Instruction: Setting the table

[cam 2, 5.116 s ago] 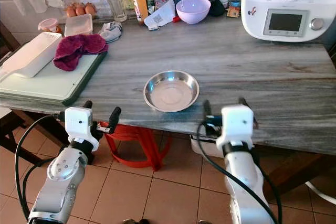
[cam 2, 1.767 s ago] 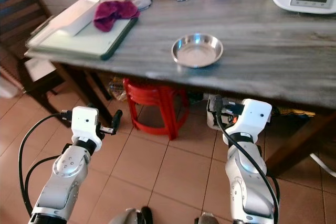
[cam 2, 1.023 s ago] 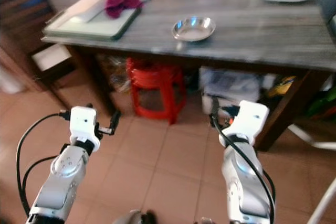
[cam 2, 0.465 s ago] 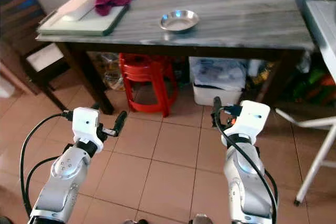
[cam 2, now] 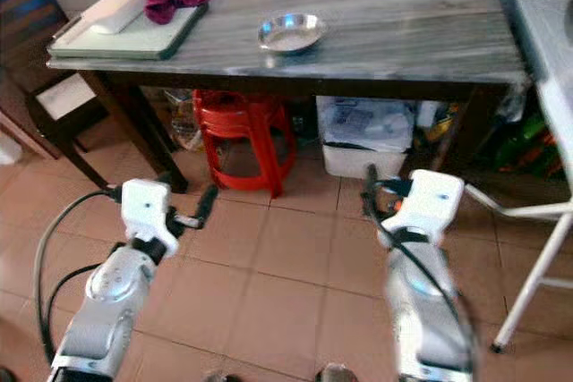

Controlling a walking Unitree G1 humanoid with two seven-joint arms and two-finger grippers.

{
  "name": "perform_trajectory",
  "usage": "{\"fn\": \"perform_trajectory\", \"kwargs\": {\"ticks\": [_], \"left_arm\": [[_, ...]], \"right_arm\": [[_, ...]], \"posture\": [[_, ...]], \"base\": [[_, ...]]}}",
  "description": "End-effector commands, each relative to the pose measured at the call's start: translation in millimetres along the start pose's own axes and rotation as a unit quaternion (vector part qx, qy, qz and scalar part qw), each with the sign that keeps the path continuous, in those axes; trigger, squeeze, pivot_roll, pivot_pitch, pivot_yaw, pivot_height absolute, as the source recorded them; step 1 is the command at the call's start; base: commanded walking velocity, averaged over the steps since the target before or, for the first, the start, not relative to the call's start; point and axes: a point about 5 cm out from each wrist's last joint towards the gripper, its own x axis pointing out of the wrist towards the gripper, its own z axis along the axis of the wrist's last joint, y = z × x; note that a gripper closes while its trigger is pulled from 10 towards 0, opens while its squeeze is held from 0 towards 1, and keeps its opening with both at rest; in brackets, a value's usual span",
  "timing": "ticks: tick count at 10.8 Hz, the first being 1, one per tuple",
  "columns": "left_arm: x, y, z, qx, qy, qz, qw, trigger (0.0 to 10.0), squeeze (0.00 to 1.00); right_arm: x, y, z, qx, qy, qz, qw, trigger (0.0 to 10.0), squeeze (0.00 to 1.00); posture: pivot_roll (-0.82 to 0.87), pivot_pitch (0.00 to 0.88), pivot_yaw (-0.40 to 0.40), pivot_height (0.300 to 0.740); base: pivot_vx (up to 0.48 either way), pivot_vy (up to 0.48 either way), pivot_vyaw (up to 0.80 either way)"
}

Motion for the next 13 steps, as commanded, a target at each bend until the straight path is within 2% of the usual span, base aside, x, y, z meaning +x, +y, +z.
{"fn": "perform_trajectory", "kwargs": {"ticks": [1, 2, 4, 9, 13], "left_arm": [[0.3, 5.3, 9, 0.003, -0.013, 0.005, 1.0, 10.0, 0.0], [2.0, 2.5, 17, -0.007, -0.028, 0.001, 1.0, 10.0, 0.0], [2.1, 0.3, 21, -0.012, -0.036, -0.003, 0.999, 10.0, 0.0], [0.4, -1.8, 19, -0.017, -0.028, -0.008, 0.999, 10.0, 0.0], [0.0, -3.6, 19, -0.017, -0.028, -0.009, 0.999, 10.0, 0.0]], "right_arm": [[-0.2, 12.6, 14, -0.005, -0.033, 0.022, 0.999, 10.0, 0.0], [-0.9, 15.6, 23, -0.021, -0.055, 0.03, 0.998, 10.0, 0.0], [-4.2, 15.4, 27, -0.04, -0.067, 0.033, 0.996, 10.0, 0.0], [-9.2, 14.8, 27, -0.047, -0.063, 0.036, 0.996, 10.0, 0.0], [-10.1, 15.8, 26, -0.049, -0.06, 0.039, 0.996, 10.0, 0.0]], "posture": [[-0.12, 0.132, 0.129, 0.74], [-0.12, 0.131, 0.128, 0.74], [-0.12, 0.131, 0.126, 0.74], [-0.13, 0.136, 0.122, 0.74], [-0.13, 0.139, 0.121, 0.74]], "base": [[0.0, -0.405, 0.0], [0.0, -0.289, 0.0], [0.0, -0.292, 0.0], [0.0, -0.286, -0.41], [0.0, -0.265, 0.0]]}}
